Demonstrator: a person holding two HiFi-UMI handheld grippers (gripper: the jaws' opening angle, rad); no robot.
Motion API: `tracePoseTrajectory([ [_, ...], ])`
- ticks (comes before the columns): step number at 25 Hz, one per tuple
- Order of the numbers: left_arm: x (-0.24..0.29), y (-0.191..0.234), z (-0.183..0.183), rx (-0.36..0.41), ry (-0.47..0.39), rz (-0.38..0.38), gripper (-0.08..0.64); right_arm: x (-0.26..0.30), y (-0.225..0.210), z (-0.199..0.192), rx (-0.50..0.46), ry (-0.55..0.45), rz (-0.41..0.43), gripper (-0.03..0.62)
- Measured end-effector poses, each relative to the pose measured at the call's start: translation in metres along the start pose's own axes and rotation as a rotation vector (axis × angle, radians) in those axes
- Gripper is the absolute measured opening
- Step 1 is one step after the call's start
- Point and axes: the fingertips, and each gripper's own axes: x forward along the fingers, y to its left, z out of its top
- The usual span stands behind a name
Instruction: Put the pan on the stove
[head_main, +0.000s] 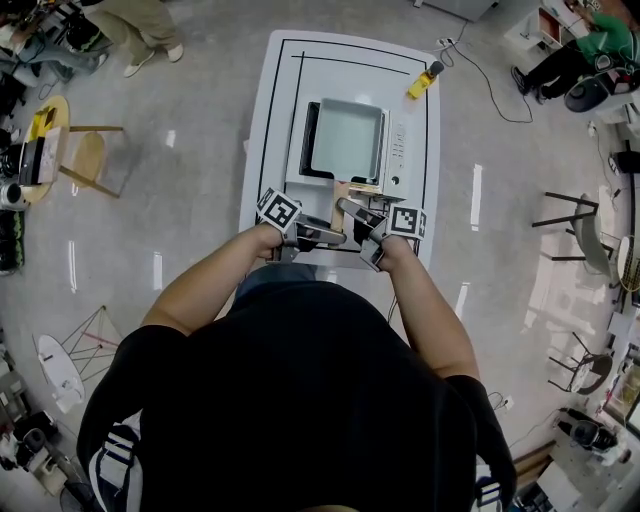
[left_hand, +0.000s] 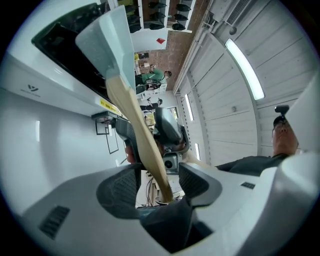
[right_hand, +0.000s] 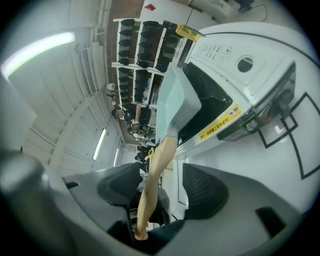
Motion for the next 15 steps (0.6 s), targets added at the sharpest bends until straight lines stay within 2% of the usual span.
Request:
tracePoseTrajectory([
  [4, -0.01, 0.003, 0.01, 0.043, -0.068, 0.045, 0.233, -0.014, -0.001, 0.0, -0.028, -0.024, -0.036, 0.261],
  [10, -0.037, 0.007, 0.028, 0.104, -0.226, 0.109, 0.235, -0.035, -0.008, -0.003, -0.072, -0.061, -0.1, 0.261],
  [15, -0.052, 0.004, 0.03, 0.162, -0.275, 0.168, 0.235, -0.052, -0.01, 0.002, -0.098, -0.117, -0.143, 0.259],
])
